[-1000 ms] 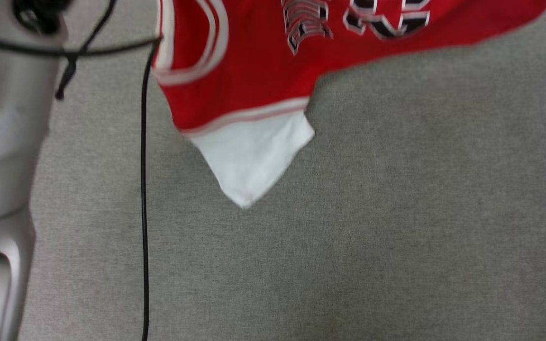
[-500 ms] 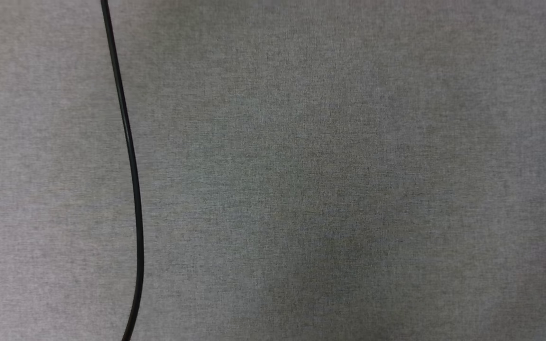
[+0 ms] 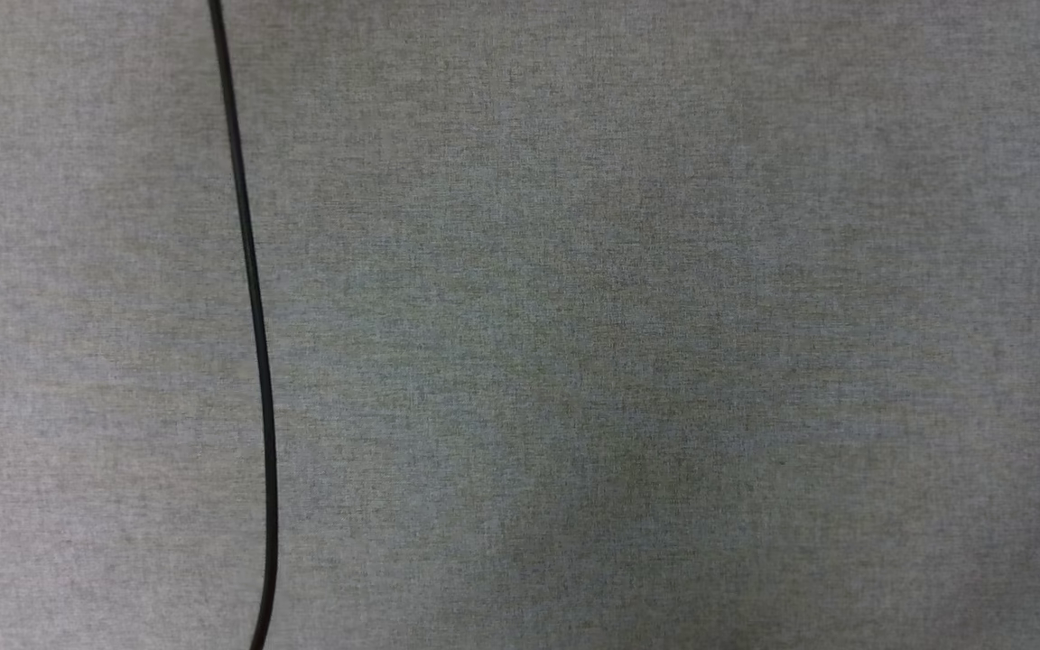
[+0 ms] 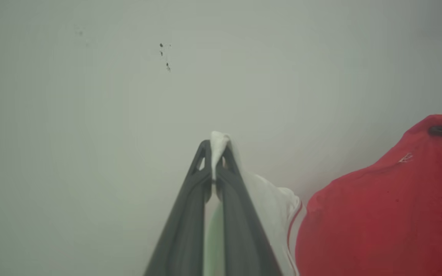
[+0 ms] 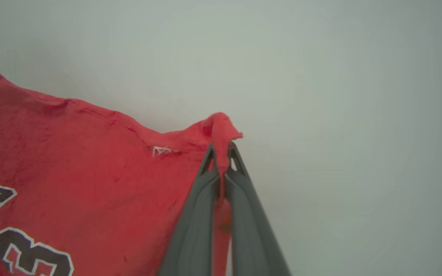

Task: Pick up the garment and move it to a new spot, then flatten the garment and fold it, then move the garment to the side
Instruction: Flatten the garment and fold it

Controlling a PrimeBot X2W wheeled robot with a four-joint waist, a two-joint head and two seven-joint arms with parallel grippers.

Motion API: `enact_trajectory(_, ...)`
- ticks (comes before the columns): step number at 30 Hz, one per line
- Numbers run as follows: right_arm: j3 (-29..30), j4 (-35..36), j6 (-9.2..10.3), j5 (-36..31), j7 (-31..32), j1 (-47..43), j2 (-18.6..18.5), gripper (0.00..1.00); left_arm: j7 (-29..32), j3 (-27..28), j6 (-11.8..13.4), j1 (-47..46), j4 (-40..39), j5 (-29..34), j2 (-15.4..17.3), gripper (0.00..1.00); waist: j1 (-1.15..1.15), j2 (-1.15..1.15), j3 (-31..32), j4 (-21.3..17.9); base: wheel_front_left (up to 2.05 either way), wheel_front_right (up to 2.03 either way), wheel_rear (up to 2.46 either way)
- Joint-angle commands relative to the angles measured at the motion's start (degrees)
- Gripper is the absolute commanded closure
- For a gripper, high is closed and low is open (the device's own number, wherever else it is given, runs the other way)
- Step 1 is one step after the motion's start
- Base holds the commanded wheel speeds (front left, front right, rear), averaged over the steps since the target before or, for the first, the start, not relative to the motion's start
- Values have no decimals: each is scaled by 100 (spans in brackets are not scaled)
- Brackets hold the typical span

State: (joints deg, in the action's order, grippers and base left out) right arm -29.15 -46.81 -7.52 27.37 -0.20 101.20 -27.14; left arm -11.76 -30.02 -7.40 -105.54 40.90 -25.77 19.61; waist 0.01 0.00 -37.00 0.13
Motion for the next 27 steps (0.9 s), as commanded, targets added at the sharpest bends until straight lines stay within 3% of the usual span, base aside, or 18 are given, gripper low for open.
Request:
enact_trajectory(1,-68,-52,7,96,-67,-135,33,100,-62,-39,-1,163,25,-69,62,100,-1,0,12,3,0,0,0)
enact_trajectory(13,-842,-205,7,810,-600,-1545,12,100,-320,-251,34,2019,-388,-464,407,100,-1,0,319,-12,0,0,0)
enact_trajectory(27,-1685,520,7,1593,-925,-3707,-516,100,-336,-243,788,5393,-2197,-693,706,100,-1,0,1194,59,0,0,0)
